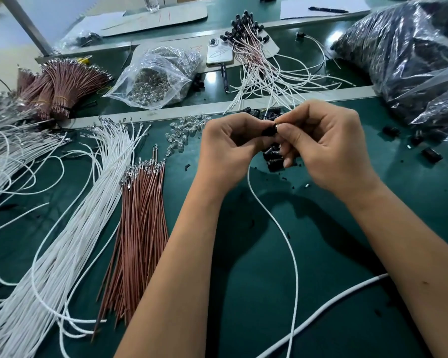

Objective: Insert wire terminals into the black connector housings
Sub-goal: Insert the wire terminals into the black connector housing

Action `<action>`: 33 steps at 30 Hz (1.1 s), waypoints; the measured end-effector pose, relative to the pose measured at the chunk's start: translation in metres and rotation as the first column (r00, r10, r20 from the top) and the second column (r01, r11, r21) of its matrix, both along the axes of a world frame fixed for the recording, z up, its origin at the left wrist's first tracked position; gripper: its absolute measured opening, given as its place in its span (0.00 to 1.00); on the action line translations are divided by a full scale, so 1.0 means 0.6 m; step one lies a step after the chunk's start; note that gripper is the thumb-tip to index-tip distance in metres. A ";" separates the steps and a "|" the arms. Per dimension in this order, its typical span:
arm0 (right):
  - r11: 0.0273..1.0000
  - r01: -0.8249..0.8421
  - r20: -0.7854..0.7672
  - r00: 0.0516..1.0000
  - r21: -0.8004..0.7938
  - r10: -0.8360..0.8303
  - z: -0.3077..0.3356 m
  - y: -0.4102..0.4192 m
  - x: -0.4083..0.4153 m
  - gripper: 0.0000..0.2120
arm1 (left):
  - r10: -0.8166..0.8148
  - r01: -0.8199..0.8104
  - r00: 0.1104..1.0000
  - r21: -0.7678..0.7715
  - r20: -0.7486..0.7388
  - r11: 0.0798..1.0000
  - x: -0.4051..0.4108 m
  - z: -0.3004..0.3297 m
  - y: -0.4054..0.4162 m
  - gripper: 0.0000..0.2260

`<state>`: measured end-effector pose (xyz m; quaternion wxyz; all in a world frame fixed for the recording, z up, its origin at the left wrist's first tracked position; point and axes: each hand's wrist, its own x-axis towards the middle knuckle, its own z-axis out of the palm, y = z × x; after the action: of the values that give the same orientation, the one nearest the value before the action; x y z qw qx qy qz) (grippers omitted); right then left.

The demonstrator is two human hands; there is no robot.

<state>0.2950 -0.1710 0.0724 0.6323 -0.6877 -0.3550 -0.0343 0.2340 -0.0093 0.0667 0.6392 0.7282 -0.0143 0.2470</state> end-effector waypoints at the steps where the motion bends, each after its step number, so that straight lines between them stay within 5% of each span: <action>1: 1.000 -0.013 -0.009 1.000 0.003 0.013 0.000 0.000 0.000 0.01 | -0.007 0.007 1.000 -0.007 -0.012 1.000 0.000 0.000 -0.001 0.10; 9: 0.995 0.051 0.106 0.993 -0.088 -0.041 -0.009 0.002 -0.002 0.01 | 0.097 -0.095 0.995 0.225 0.002 0.970 -0.005 0.003 0.008 0.07; 25: 0.987 -0.025 0.101 0.994 -0.157 0.041 -0.014 -0.004 0.010 0.04 | 0.083 -0.066 0.995 0.246 -0.059 0.967 -0.011 0.004 0.010 0.08; 33: 0.992 -0.110 -0.219 0.968 0.058 0.120 -0.001 -0.015 0.013 0.01 | 0.009 -0.004 0.999 0.090 -0.053 0.996 -0.006 0.011 0.002 0.09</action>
<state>0.3029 -0.1801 0.0716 0.6845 -0.6509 -0.3205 0.0717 0.2306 -0.0080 0.0732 0.6051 0.7626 -0.0059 0.2285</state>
